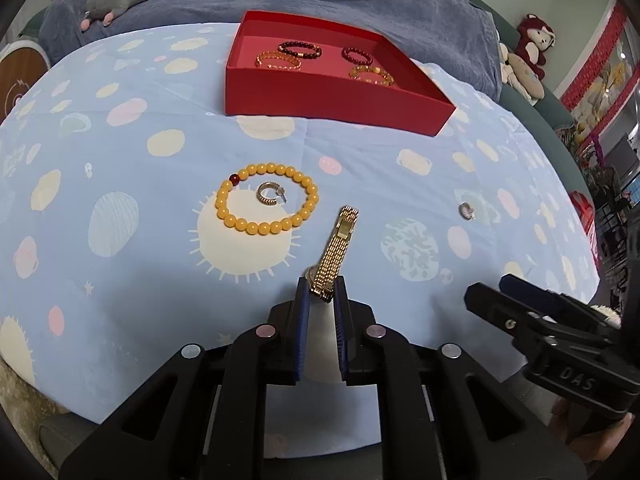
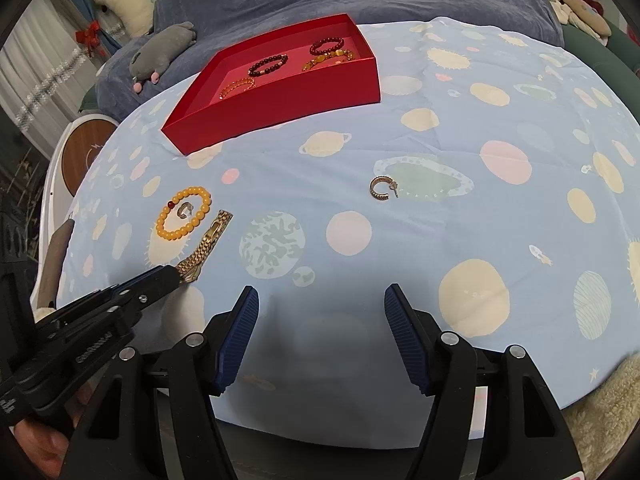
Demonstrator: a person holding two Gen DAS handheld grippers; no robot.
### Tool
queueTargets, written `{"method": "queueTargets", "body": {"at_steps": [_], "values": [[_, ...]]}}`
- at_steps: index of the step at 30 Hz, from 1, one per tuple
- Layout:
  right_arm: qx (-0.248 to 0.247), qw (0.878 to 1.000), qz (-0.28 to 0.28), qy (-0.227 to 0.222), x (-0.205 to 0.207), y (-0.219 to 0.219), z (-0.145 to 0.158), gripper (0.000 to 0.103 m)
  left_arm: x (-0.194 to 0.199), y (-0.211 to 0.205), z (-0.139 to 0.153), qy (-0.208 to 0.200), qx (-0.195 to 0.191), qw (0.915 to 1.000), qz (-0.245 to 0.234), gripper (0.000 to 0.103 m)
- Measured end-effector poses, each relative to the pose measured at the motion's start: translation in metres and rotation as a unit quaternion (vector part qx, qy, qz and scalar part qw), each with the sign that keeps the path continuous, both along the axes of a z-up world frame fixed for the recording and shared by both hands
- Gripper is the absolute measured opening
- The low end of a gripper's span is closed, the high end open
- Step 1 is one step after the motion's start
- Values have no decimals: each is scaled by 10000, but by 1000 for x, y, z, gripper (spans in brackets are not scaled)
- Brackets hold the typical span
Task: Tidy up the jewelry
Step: 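Grasp the gold link watch with the left tool and lift it, then grasp the yellow bead bracelet with the right tool while the left tool holds the watch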
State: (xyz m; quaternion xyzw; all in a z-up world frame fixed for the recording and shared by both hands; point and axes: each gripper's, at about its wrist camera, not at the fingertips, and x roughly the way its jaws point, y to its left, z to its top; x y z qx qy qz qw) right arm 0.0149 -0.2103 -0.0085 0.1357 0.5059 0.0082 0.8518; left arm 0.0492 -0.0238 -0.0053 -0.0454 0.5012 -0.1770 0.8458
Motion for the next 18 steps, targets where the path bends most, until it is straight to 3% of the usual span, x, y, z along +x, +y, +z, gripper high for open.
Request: {"method": "queueTargets", "body": {"at_steps": [8, 18], "values": [[30, 10000, 6, -75, -2, -1, 4, 63, -2, 9, 28, -57, -323, 9994, 97, 12], [53, 9999, -27, -151, -4, -3, 9, 63, -1, 18, 49, -172, -382, 9988, 235, 12]]}}
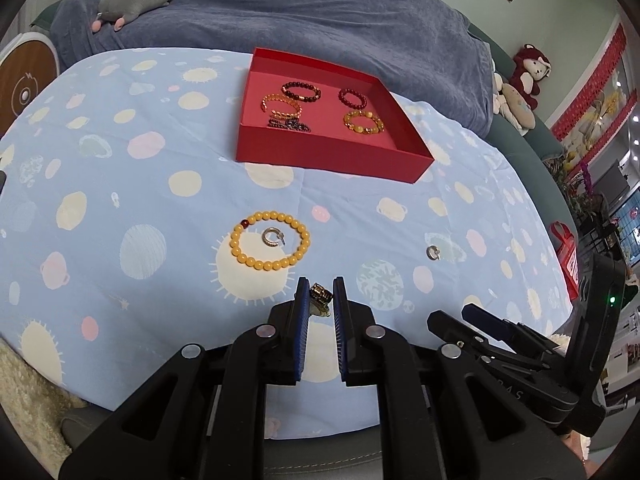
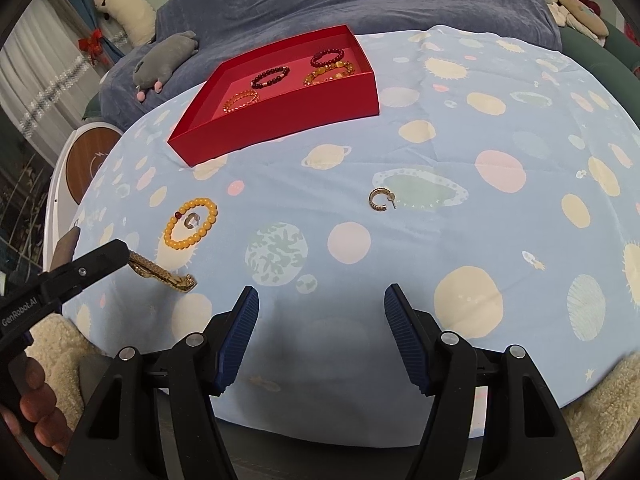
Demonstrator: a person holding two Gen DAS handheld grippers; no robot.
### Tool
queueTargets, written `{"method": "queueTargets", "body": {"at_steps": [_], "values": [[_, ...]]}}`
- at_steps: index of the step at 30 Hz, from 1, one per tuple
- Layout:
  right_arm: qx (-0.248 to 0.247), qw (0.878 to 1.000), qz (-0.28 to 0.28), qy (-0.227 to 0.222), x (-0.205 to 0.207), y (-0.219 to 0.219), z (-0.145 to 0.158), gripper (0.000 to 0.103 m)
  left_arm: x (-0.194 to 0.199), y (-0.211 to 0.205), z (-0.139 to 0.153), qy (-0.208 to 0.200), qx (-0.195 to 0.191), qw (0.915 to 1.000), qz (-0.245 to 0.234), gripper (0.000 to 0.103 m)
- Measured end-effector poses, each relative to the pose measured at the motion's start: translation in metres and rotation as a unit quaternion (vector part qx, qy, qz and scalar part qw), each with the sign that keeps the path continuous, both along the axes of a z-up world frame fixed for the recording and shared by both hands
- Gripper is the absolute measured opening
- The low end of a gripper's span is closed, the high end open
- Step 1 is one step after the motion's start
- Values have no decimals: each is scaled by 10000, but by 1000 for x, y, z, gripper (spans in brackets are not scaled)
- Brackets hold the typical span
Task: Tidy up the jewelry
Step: 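Grasp the yellow bead bracelet with the right tool while the left tool holds the watch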
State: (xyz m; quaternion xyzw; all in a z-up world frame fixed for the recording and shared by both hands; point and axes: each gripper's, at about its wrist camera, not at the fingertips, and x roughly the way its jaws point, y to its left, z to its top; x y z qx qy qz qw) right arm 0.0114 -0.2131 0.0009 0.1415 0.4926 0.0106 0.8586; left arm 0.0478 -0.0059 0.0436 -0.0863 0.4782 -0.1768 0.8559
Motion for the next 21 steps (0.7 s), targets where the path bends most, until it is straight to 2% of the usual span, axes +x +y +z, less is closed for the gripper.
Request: {"method": "queueTargets", "body": {"at_steps": [6, 12, 21], "values": [[39, 9996, 283, -80, 14, 16, 5, 63, 3, 16, 8, -25, 58, 9998, 170, 12], [105, 9977, 651, -149, 47, 52, 6, 61, 8, 40, 8, 31, 137, 9990, 413, 12], [80, 9968, 799, 56, 101, 86, -11, 45, 18, 65, 5, 139, 127, 9977, 651, 12]]}}
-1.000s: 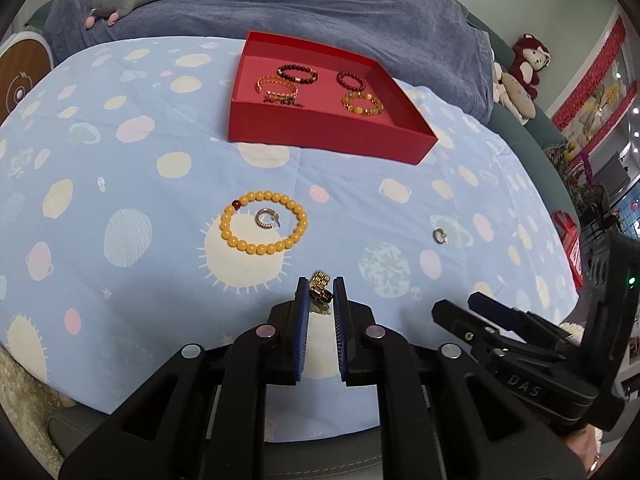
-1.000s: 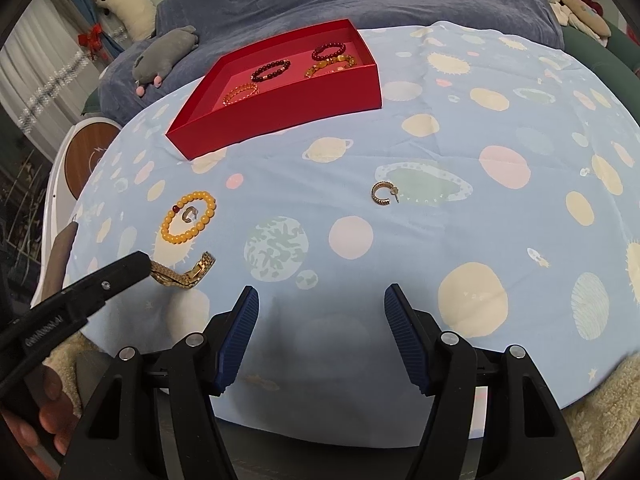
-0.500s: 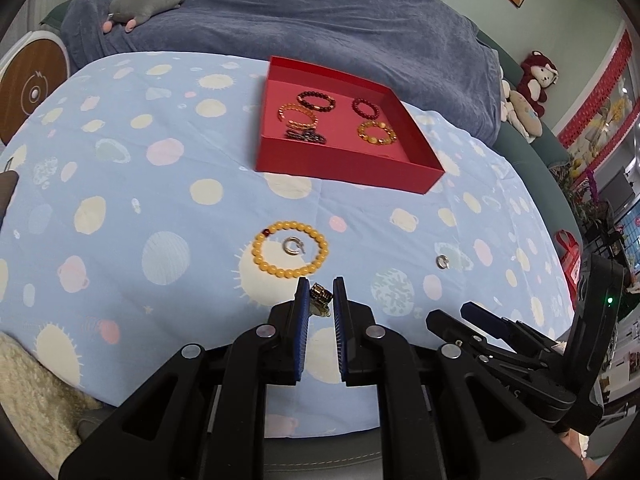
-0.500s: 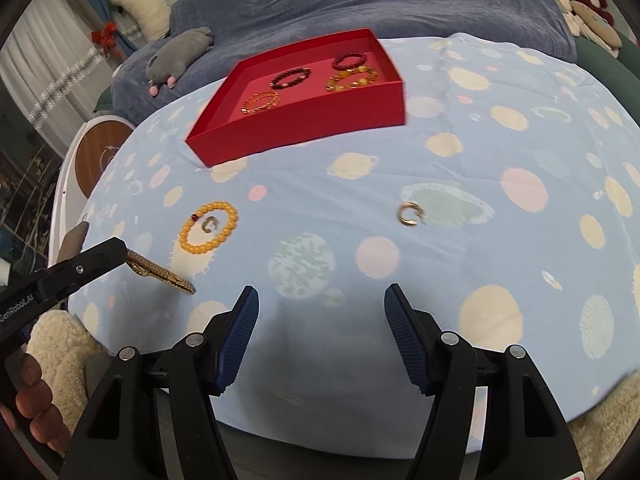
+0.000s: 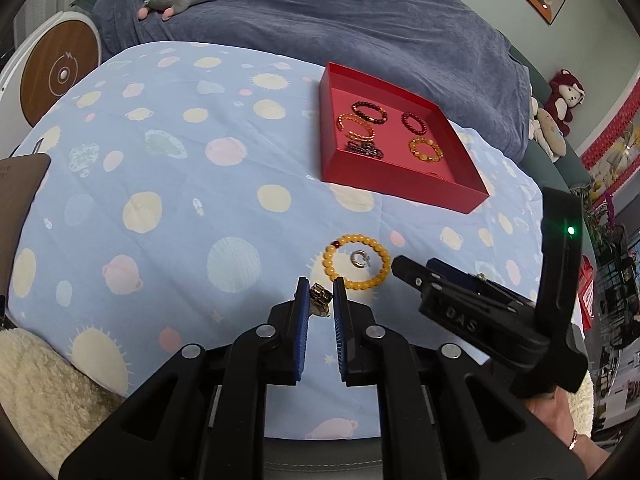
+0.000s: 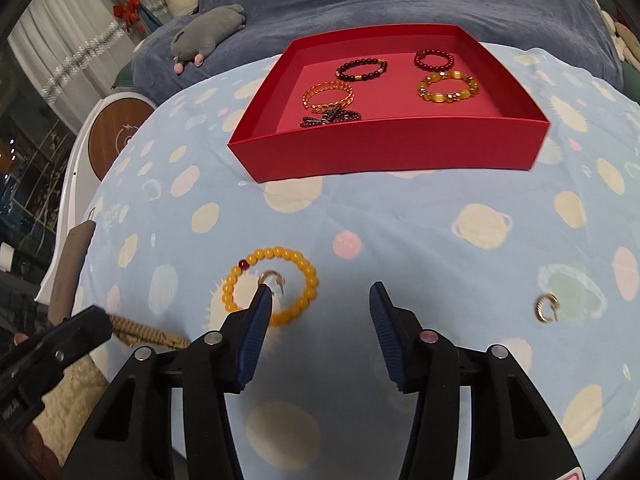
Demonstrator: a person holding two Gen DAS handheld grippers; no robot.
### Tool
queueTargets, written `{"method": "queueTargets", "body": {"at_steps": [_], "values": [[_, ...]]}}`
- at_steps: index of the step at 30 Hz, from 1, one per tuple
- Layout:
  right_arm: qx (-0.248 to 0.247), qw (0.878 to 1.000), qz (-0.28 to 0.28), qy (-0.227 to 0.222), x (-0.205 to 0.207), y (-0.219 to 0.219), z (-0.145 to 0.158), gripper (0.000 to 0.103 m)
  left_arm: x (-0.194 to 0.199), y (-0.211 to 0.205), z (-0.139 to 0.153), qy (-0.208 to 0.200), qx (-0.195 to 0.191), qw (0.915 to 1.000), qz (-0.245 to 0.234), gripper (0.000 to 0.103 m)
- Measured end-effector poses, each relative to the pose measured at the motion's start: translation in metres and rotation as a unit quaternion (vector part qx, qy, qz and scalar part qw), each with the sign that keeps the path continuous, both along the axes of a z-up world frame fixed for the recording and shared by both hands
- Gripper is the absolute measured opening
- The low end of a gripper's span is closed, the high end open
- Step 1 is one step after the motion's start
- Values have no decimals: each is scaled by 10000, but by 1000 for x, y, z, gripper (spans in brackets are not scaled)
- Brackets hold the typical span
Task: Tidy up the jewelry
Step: 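Grasp the yellow bead bracelet with the right tool while the left tool holds the watch, then carry the watch and yellow bracelet into the red box and open both tools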
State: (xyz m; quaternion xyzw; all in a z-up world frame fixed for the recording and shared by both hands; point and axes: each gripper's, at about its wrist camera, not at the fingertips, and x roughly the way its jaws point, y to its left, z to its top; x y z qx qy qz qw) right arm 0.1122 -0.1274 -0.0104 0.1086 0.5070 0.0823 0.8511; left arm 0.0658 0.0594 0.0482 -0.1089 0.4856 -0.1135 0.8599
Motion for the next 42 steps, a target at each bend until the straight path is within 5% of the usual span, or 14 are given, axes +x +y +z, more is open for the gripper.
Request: {"method": "queueTargets", "body": {"at_steps": [12, 32, 42], "values": [[-254, 9991, 269, 192, 12, 13, -16, 7, 6, 10, -6, 113, -33, 9998, 136, 12], [228, 9971, -248, -677, -51, -58, 72, 7, 5, -15, 34, -99, -37, 9998, -151, 12], [132, 9943, -465, -947, -20, -97, 102, 7, 57, -58, 62, -349, -1, 9985, -424, 12]]}}
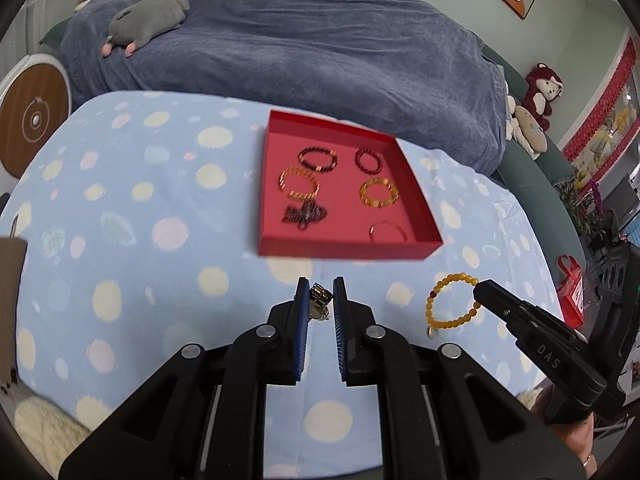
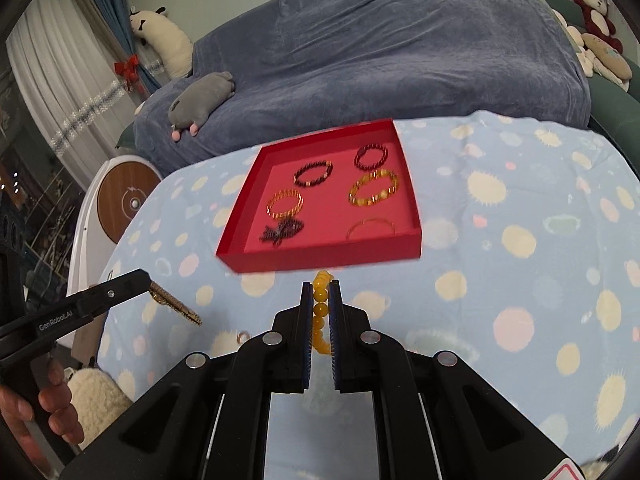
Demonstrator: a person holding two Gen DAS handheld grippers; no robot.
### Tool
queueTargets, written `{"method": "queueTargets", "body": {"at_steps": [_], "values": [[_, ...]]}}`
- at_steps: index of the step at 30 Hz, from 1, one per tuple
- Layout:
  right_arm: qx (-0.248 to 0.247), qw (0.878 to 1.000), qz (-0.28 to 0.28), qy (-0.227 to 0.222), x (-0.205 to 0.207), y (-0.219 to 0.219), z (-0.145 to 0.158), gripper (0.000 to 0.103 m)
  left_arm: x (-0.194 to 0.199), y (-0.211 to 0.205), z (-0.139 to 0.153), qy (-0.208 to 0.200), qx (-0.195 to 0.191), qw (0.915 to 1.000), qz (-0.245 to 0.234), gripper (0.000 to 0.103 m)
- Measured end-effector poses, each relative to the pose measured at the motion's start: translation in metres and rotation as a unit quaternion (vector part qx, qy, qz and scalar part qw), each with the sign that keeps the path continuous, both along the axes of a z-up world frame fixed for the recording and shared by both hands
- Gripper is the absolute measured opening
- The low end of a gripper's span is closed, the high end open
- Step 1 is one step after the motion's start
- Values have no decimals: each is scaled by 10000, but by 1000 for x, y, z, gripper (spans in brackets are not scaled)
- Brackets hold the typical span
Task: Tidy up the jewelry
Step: 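Carry the watch and yellow bracelet into the red box and open both tools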
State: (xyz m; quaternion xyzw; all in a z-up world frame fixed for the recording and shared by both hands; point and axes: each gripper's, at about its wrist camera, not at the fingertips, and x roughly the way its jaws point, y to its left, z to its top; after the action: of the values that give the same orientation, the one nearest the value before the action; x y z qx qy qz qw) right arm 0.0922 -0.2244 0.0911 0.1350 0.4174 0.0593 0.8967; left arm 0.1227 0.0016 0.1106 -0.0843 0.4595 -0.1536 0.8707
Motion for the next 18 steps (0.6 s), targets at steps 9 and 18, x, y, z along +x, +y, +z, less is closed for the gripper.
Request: {"method": "queueTargets", "body": {"at_steps": [9, 18], "values": [[84, 9998, 1, -181, 78, -4, 11, 7, 82, -33, 7, -53, 78, 10000, -16, 12], [335, 9991, 145, 225, 132, 5, -34, 7, 128, -52, -32, 408, 275, 9988, -83, 12]]}}
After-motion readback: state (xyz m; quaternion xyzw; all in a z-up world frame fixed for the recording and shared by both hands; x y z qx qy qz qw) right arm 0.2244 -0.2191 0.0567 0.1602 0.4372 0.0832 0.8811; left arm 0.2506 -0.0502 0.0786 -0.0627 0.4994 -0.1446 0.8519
